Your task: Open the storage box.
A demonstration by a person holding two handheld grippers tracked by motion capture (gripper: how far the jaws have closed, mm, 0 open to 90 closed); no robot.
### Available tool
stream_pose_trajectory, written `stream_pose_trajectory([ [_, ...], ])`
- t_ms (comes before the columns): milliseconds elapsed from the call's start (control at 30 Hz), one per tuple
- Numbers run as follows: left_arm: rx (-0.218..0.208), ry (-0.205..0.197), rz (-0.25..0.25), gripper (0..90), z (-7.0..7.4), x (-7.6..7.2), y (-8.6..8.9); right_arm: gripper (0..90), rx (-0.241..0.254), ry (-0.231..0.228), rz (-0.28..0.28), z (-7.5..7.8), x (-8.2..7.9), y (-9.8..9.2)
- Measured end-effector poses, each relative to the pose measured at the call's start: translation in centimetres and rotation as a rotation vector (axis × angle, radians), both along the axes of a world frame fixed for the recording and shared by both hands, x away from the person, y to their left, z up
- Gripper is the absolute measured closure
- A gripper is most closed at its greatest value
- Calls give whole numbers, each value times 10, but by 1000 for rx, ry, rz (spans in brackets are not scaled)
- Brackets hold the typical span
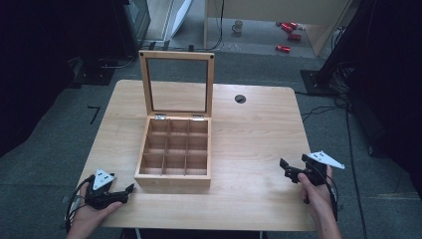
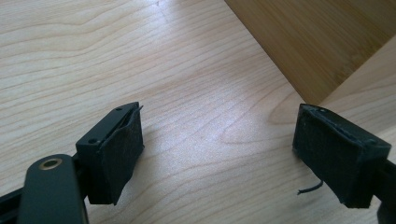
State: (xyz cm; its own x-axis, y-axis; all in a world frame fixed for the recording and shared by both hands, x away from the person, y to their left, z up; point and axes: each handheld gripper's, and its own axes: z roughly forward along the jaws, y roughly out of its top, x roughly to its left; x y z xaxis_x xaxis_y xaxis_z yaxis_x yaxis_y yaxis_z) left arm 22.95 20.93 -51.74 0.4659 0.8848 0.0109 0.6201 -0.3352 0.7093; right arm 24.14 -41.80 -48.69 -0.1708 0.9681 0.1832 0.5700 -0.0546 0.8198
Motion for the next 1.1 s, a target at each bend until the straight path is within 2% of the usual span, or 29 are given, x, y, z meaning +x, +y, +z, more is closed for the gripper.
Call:
stream_pose_trajectory([
  [333,1,0,0,164,0,0,0,62,-24,74,-23,-26,-25,-12],
  [500,1,0,0,164,0,0,0,62,-83,113,-37,-36,-33,-12],
  [667,0,0,0,164,0,0,0,62,-126,144,-44,-38,-33,-7],
  [833,-3,-1,0,164,0,0,0,57,-183,153,-31,-39,-32,-1],
  [1100,-5,0,1,164,0,0,0,55,-181,154,-32,-39,-32,-1],
])
